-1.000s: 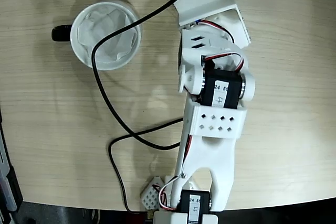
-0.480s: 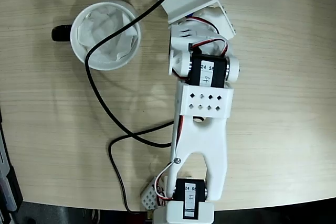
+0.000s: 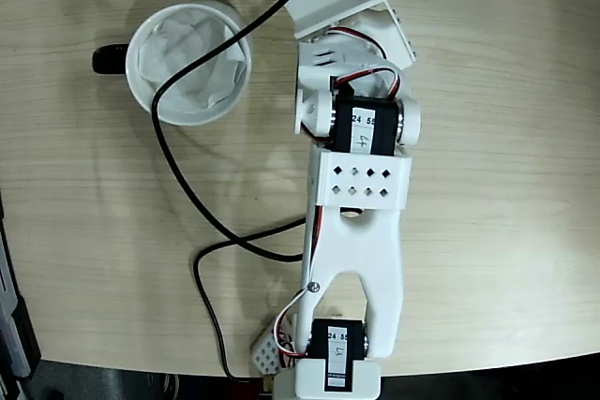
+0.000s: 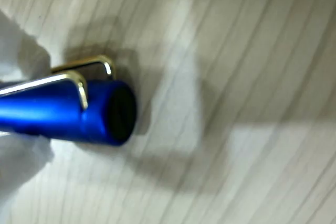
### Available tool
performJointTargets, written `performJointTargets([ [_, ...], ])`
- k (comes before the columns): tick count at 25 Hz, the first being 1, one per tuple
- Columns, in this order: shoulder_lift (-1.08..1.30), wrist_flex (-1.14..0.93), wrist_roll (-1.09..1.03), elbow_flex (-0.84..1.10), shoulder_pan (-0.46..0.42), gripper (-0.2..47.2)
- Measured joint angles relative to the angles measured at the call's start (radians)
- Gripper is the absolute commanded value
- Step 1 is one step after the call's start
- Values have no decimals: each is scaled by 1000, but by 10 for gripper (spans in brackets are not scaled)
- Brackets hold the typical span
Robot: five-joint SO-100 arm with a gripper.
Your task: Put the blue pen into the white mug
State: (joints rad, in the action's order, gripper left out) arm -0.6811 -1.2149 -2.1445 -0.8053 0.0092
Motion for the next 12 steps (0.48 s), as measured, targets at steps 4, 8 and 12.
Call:
performJointTargets([
  [4, 0, 0, 91, 0, 0, 1],
  [8, -29, 51, 259, 0, 0, 1],
  [12, -94, 117, 423, 0, 0, 1],
])
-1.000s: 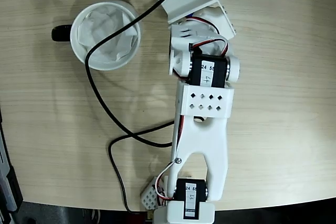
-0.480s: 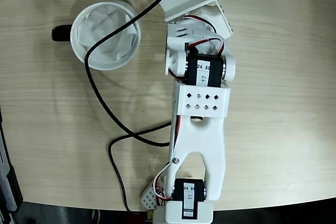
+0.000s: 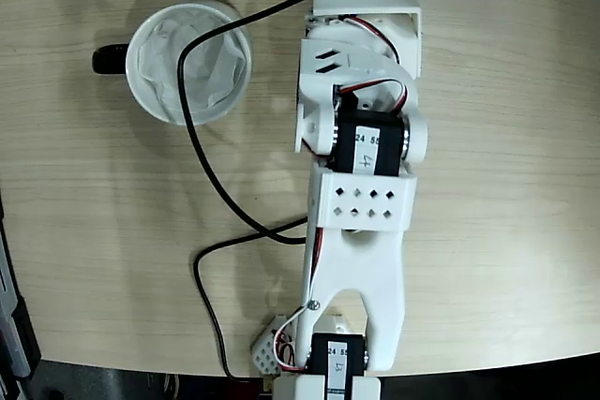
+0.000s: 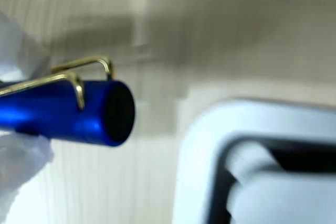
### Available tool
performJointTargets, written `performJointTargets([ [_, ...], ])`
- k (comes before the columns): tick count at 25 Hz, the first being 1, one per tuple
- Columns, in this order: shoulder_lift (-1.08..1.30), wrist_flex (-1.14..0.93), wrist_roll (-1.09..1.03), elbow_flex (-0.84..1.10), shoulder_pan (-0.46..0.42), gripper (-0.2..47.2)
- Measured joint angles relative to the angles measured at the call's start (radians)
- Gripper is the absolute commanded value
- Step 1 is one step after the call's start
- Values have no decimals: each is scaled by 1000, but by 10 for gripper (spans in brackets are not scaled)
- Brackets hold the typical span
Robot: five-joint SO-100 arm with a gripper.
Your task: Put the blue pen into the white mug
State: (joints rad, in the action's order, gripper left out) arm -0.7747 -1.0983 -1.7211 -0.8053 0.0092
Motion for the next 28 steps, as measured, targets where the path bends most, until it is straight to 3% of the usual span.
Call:
performJointTargets([
  [6, -112, 80, 71, -37, 0, 1],
  [16, -390, 187, 72, -293, -3, 1],
  [28, -753, 430, 89, -603, -67, 1],
])
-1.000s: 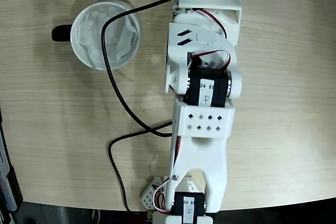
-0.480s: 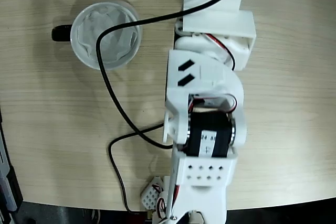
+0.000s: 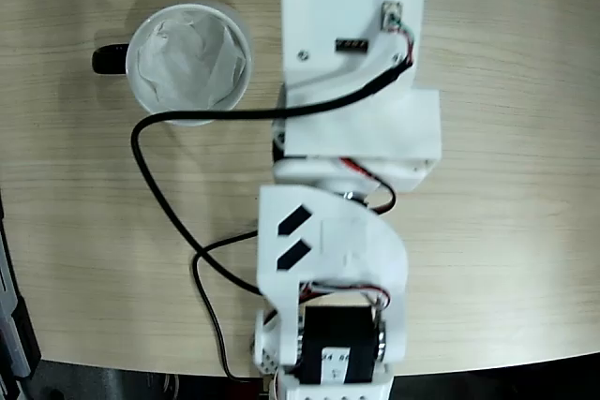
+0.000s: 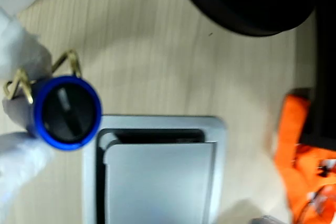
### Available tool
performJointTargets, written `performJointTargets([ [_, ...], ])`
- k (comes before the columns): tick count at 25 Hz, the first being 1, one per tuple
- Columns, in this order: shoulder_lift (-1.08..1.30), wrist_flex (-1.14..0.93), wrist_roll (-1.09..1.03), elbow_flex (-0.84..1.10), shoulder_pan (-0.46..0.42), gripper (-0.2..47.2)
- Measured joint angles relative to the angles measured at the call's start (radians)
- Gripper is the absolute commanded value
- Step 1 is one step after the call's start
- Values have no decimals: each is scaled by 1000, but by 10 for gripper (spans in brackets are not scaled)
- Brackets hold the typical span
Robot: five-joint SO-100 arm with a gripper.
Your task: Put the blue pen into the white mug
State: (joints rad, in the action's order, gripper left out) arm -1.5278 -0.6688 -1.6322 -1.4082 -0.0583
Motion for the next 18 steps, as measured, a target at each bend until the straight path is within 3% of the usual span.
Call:
performJointTargets([
  [18, -514, 459, 71, -594, -210, 1],
])
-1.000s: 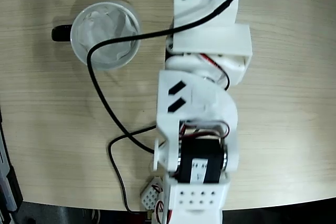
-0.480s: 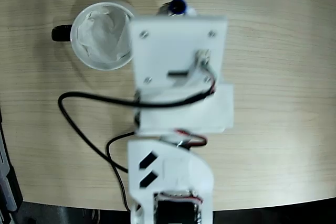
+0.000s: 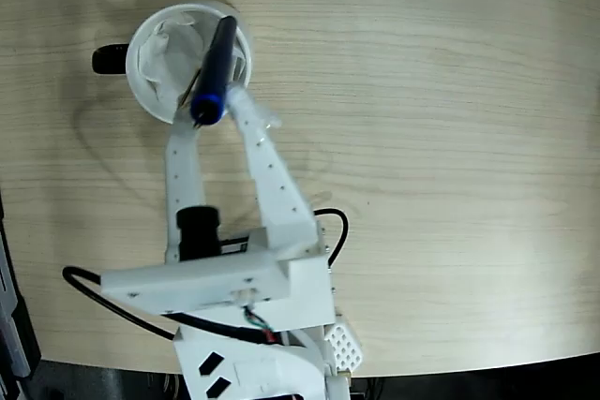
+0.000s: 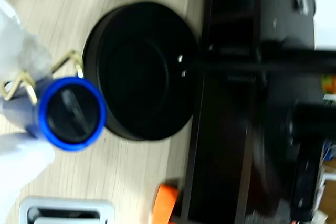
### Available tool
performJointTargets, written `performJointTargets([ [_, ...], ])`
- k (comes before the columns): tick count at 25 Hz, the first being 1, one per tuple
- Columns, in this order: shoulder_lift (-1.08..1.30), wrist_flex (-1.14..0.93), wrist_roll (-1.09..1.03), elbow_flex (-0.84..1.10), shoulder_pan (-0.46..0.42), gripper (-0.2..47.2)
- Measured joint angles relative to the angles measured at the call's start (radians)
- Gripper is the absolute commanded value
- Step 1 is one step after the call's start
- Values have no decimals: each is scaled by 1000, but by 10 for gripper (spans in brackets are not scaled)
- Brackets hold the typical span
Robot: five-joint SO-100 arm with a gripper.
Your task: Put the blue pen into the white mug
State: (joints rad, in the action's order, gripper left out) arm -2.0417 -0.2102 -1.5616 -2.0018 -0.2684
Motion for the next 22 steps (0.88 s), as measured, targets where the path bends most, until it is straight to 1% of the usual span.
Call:
performJointTargets([
  [7, -121, 146, 0, -244, -75, 1],
  [12, -137, 187, 5, -342, -72, 2],
  [15, -138, 187, 3, -376, -75, 38],
  [18, -138, 187, 6, -396, -66, 83],
  [22, -138, 215, 32, -410, -78, 98],
])
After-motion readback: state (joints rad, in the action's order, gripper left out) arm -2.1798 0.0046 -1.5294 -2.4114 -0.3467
